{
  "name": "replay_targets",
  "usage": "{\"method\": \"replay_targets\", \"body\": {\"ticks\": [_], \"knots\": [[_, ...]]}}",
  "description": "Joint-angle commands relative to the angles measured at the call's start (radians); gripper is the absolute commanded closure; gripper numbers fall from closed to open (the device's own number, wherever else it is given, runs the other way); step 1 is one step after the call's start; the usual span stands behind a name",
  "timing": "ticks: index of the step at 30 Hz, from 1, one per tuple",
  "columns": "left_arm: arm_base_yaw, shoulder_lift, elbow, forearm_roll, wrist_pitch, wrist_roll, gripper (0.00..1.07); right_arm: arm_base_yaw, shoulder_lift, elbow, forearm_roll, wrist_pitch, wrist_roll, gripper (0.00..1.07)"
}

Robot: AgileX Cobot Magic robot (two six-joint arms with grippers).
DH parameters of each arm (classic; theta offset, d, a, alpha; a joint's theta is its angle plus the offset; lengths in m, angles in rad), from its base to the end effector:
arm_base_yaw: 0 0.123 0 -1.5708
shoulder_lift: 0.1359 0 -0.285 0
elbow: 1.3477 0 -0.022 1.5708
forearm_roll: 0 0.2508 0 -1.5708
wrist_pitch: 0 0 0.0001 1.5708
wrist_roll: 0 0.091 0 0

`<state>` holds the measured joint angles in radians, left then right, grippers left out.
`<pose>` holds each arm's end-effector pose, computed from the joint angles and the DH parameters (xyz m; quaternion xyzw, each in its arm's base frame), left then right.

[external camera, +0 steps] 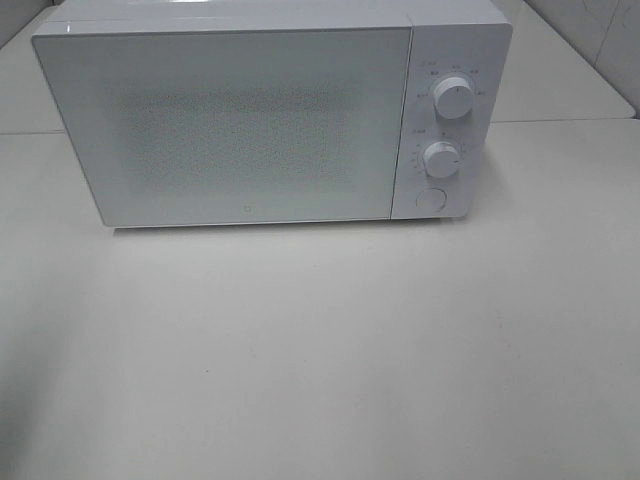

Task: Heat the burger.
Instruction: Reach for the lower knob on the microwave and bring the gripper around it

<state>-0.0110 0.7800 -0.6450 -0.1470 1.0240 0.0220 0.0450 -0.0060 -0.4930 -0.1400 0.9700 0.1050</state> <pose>0.1213 -0.0127 0.2799 -0.0056 0.9666 -0.0689 0.2466 -0.0014 -0.0106 0.2834 0.0243 0.8266 -0.0279 0.5616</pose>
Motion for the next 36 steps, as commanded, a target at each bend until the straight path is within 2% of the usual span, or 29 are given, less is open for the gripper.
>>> {"method": "replay_targets", "body": {"ticks": [1, 2, 5, 7, 10, 16, 24, 29, 36], "knots": [[0.002, -0.131, 0.071, 0.005, -0.015, 0.006, 0.22, -0.005, -0.027, 0.001, -0.002, -0.007, 0.005, 0.31], [0.002, -0.202, 0.104, 0.012, -0.015, 0.002, 0.22, -0.005, -0.027, 0.001, -0.002, -0.007, 0.005, 0.31], [0.002, -0.238, 0.102, 0.016, -0.003, 0.0, 0.22, -0.005, -0.027, 0.001, -0.002, -0.007, 0.005, 0.31], [0.002, -0.362, 0.104, 0.054, 0.016, 0.004, 0.22, -0.005, -0.027, 0.001, -0.002, -0.007, 0.005, 0.31], [0.002, -0.453, 0.117, 0.073, 0.034, 0.001, 0.22, -0.005, -0.027, 0.001, -0.002, -0.007, 0.005, 0.31], [0.002, -0.577, 0.127, 0.068, 0.049, 0.002, 0.22, -0.005, -0.027, 0.001, -0.002, -0.007, 0.005, 0.31], [0.002, -0.607, 0.128, 0.079, 0.047, -0.022, 0.22, -0.005, -0.027, 0.001, -0.002, -0.007, 0.005, 0.31], [0.002, -0.607, 0.128, 0.078, 0.047, -0.016, 0.18, -0.005, -0.027, 0.001, -0.002, -0.007, 0.005, 0.31], [0.002, -0.63, 0.128, 0.075, 0.046, -0.022, 0.18, -0.005, -0.027, 0.001, -0.002, -0.007, 0.005, 0.31]]}}
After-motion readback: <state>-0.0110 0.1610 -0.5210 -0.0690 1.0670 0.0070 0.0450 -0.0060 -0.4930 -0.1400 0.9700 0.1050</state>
